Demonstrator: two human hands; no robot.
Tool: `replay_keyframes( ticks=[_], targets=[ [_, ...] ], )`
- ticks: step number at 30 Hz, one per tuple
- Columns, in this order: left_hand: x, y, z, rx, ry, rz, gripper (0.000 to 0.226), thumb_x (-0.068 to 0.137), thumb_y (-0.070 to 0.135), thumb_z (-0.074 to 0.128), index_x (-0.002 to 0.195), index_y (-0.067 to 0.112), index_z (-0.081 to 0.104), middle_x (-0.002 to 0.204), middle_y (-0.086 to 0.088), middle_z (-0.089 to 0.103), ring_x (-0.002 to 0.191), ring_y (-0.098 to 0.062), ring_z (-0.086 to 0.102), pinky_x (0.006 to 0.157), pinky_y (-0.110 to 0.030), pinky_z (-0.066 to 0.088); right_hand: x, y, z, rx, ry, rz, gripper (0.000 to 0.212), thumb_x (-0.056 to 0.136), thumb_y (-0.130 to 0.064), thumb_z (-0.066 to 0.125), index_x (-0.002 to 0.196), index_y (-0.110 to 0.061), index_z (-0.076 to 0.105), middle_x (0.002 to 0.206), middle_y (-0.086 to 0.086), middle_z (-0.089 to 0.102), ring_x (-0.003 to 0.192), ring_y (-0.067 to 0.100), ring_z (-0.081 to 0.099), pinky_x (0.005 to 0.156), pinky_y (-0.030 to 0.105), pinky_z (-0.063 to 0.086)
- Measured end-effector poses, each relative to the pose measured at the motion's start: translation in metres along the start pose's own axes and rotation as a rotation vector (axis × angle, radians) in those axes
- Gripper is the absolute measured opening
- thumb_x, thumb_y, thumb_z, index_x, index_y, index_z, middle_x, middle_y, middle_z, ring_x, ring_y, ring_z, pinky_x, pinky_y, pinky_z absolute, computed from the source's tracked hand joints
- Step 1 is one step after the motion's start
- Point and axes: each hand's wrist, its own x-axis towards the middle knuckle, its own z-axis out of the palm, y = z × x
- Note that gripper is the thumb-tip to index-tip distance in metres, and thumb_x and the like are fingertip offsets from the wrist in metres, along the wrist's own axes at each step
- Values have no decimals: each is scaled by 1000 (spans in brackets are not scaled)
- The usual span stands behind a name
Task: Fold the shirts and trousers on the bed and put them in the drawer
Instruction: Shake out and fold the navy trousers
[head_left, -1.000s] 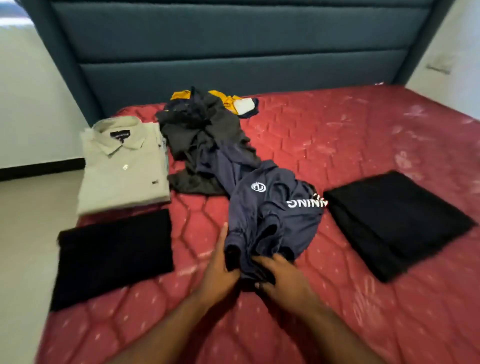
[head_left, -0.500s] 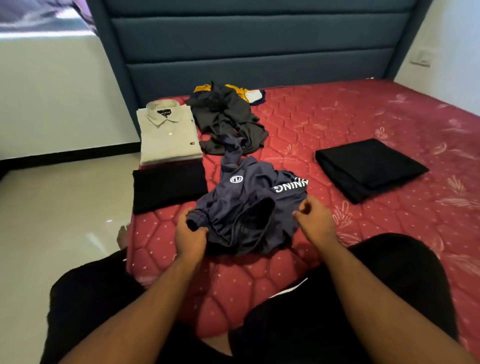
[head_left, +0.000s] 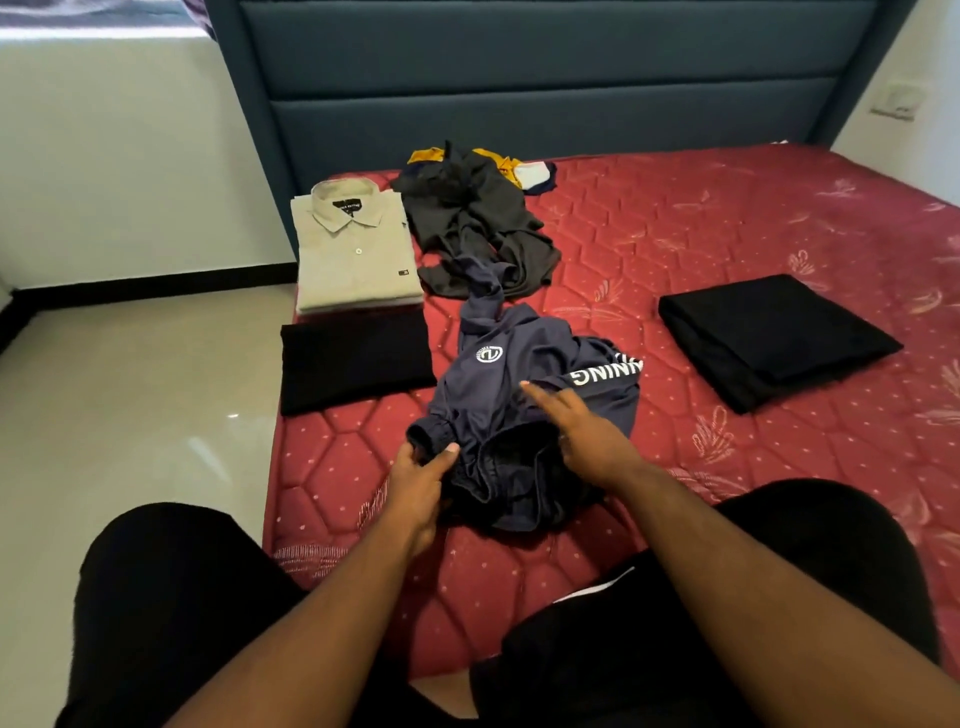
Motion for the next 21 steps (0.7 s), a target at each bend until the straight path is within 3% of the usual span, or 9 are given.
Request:
replay_keyframes(
  ticks=[2,3,5,8,11,13,15,18,21],
  targets=[
    [4,2,4,129,18,49,36,88,-3,63,110,24,56,116,-9,68,105,-33,65,93,-56,51,6,7,-7,64,12,31,52,83,-1,59,130,-25,56,116,0,45,96,25,58,81,41,48],
    [5,6,6,187,46,83,38,88,-7,61,111,22,55,115,-10,67,105,-32,65,95,-54,51,6,8,-12,96,27,9,33,84,-5,63,114,-19,64,113,-2,48,93,17,56,83,37,47],
    [9,18,13,249,110,166,43,86,-11,60,118,17,54,118,-12,65,109,-31,63,99,-46,50,10,7,-23,152,62,-45,15,86,-6,63,98,-14,62,117,-2,55,89,7,53,81,28,42],
    [15,55,29,196,143,298,67,86,-14,59,146,8,38,137,-11,55,124,-26,55,108,-37,42,14,-9,-55,277,116,-110,12,91,-3,56,96,-14,56,93,-4,59,74,11,62,71,22,42],
    [16,116,41,155,228,476,71,87,-9,62,150,7,32,140,-8,53,125,-18,53,104,-23,41,16,-26,-108,295,306,-262,24,84,-4,60,107,-9,62,95,-10,54,87,3,55,84,12,40],
    [19,150,43,149,308,598,66,87,-4,65,147,6,39,136,-9,57,121,-18,56,104,-29,43,10,-28,-138,262,437,-304,34,77,-3,66,111,-5,65,99,-10,53,95,-3,50,88,10,37],
    [30,179,50,136,332,619,63,85,-4,64,143,8,44,129,-9,62,114,-19,61,102,-34,47,16,-26,-160,308,484,-272,30,75,2,72,101,-12,70,92,-4,55,86,-2,54,78,11,42],
    [40,199,71,93,126,441,82,84,-17,55,152,20,29,131,-10,60,112,-23,62,98,-42,51,38,-30,-166,417,387,-229,31,73,14,72,88,-13,71,89,7,58,73,9,61,64,17,51],
    [40,213,87,121,-127,330,105,82,-23,54,155,35,6,120,-11,65,101,-25,66,90,-47,54,65,-36,-175,349,330,-338,32,69,14,67,87,-12,72,94,-3,64,90,1,61,80,13,46]
  ],
)
